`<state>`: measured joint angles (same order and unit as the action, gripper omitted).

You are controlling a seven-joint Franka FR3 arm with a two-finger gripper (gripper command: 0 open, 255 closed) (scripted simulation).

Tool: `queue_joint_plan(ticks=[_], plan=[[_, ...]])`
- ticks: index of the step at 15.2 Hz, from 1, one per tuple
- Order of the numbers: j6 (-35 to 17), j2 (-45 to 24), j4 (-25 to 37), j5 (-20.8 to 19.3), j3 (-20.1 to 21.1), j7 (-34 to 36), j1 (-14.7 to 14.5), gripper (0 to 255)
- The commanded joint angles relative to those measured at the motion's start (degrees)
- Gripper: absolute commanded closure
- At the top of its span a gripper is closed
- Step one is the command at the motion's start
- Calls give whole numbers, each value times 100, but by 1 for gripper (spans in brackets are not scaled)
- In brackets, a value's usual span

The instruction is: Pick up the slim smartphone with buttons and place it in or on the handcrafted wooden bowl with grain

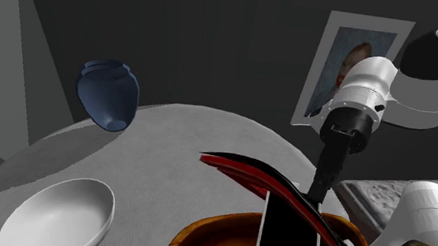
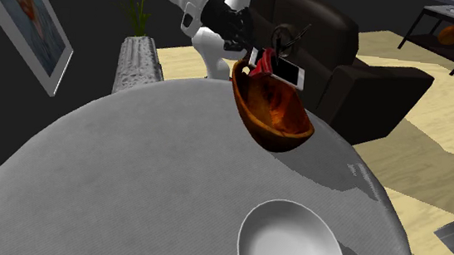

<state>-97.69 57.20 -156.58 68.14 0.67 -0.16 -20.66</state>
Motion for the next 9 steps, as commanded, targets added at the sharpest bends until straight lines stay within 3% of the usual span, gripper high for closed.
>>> queue_joint_plan(ticks=[1, 9], plan=[[-44, -5, -120, 15, -3, -122, 4, 255], [-91, -9, -228, 41, 8, -225, 1, 255]])
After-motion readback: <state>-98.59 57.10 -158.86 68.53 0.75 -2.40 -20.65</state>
